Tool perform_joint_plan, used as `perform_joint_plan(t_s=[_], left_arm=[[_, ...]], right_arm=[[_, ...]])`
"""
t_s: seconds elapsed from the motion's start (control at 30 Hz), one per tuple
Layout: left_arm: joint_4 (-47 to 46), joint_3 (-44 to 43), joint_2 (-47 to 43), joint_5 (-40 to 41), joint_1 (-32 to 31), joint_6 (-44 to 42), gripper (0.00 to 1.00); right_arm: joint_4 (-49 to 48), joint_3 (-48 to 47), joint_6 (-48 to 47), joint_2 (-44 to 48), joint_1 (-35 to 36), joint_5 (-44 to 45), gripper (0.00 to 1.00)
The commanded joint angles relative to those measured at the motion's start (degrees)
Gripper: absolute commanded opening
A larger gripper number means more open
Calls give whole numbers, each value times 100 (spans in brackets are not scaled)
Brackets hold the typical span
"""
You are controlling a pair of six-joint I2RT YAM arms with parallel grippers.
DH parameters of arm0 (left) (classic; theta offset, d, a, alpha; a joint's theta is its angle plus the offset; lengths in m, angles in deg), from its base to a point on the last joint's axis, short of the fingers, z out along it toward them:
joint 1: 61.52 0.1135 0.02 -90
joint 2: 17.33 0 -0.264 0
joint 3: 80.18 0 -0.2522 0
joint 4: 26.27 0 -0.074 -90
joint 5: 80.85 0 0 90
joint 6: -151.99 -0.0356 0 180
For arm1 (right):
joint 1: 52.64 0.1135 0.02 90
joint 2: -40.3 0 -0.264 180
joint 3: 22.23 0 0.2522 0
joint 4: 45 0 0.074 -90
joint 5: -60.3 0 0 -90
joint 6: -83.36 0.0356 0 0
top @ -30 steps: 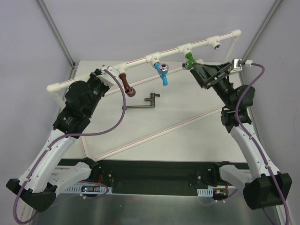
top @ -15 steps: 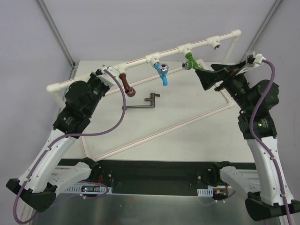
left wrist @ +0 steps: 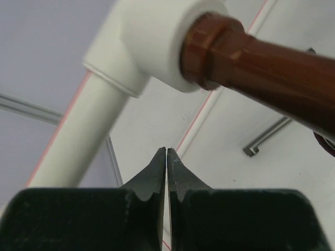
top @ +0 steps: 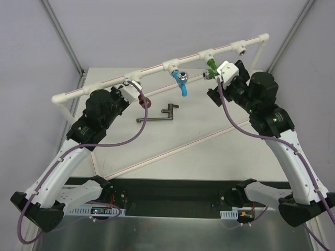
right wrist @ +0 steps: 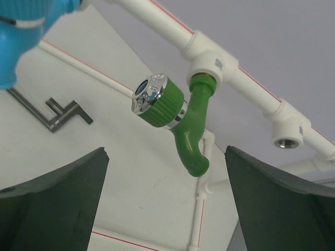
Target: Install the water faucets
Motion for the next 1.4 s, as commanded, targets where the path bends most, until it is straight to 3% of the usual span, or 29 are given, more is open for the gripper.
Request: perform_joint_plan(t_s=[0.0, 0.13, 0.27, 0.37, 0.4, 0.53, 0.57, 0.63, 0.67, 0.83, 0.87, 1.07, 1.2, 1.37], left_arm=[[419, 77, 102, -47, -12, 148, 0], [419, 77, 94, -12, -12, 139, 0], [419, 59, 15, -12, -12, 139, 12], [419, -2, -170, -4, -12, 148, 35], [419, -37, -231, 14, -12, 182, 51], [516, -265, -792, -74, -12, 297, 74], [568, -405, -872, -65, -12, 341, 77], [647, -555, -1066, -56, -12, 376, 81], [726, -721, -1119, -47, -21, 402, 82], [928, -1170, -1111, 346, -21, 166, 85], [981, -1224, -1041, 487, -21, 0, 86], [1298, -1470, -470, 1209, -12, -729, 92], [1333, -1593, -22, 1280, -12, -1030, 95], [1325, -1734, 444, 1332, 23, -1267, 95]], right_arm=[[8, -277, -1142, -298, 188, 602, 96], [-237, -286, -1397, -598, 337, 1005, 96], [-827, -75, -1336, -721, 364, 1333, 99], [-1020, -58, -1003, -757, 364, 1368, 92], [-1073, -49, -836, -765, 364, 1359, 89], [-1091, -66, -370, -827, 364, 1271, 70], [-1100, -75, -256, -836, 364, 1236, 60], [-1091, -110, 147, -853, 364, 1262, 47], [-1082, -119, 280, -871, 364, 1306, 37], [-1056, -145, 1387, -827, 303, 1272, 12], [-1056, -163, 1972, -818, 276, 1245, 3], [-1231, 230, 4374, -537, -338, 246, 2], [-2186, 784, 6411, -370, -935, -766, 2], [-3390, 1339, 8075, -370, -1227, -1567, 2]])
